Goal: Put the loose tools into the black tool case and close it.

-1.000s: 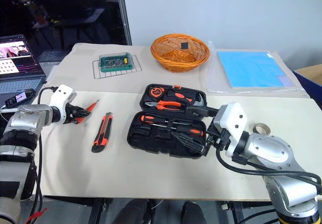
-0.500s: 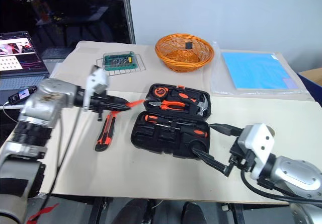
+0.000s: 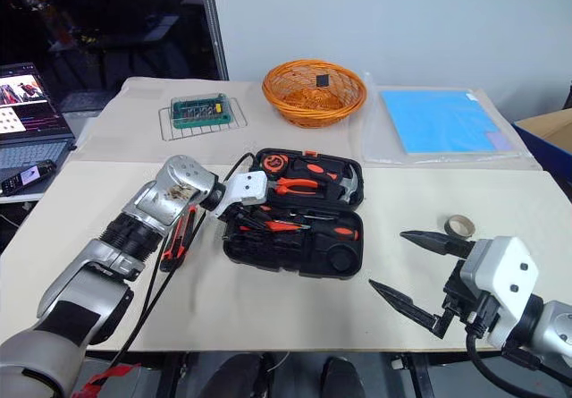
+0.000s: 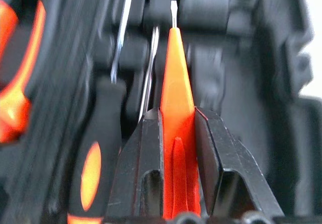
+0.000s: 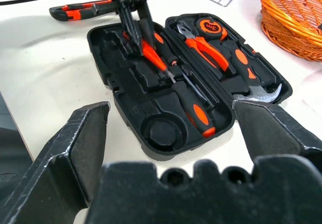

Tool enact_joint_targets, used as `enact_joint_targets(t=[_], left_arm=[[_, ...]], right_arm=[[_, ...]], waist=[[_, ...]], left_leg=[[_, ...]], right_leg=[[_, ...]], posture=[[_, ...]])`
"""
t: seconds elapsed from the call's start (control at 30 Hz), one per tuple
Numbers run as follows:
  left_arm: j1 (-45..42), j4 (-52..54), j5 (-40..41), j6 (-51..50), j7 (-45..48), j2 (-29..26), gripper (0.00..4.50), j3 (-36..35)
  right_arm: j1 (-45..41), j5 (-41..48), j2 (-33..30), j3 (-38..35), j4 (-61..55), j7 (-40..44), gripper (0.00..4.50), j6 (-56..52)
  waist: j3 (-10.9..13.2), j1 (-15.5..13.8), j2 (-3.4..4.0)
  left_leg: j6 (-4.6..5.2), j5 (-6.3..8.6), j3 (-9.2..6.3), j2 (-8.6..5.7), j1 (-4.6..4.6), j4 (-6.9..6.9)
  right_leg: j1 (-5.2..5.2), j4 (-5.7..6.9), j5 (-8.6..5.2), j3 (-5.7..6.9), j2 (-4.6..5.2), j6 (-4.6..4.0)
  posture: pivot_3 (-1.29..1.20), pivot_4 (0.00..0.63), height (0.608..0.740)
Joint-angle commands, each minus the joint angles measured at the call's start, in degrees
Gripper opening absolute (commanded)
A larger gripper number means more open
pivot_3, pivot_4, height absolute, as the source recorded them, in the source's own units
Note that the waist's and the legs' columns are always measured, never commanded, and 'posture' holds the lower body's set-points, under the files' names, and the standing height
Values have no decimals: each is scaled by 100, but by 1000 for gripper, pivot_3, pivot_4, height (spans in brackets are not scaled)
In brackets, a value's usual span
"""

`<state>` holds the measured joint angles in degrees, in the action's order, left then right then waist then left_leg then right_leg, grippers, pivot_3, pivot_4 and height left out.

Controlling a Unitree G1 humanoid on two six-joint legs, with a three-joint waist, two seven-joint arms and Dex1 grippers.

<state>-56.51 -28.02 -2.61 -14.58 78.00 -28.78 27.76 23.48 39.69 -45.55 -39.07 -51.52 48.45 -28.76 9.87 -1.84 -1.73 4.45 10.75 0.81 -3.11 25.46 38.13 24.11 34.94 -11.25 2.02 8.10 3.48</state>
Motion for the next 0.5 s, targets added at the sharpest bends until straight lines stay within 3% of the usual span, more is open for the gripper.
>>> enact_joint_targets(t=[0.03, 0.5], left_arm=[[-156, -183, -211, 259, 116, -1, 441, 60], [-58, -127, -550, 217, 317, 189, 441, 228]], right_arm=[[21, 154, -15, -131, -174, -120, 4500, -27], [-10, 135, -81, 26, -231, -279, 4500, -64]], waist=[[0, -21, 0], [-2, -43, 2]], left_leg=[[0, 0, 0, 0, 0, 0], [1, 0, 0, 1, -2, 17]], right_leg=[[0, 0, 0, 0, 0, 0], [-7, 4, -3, 3, -2, 7]], posture=[[0, 150, 740], [0, 150, 740]])
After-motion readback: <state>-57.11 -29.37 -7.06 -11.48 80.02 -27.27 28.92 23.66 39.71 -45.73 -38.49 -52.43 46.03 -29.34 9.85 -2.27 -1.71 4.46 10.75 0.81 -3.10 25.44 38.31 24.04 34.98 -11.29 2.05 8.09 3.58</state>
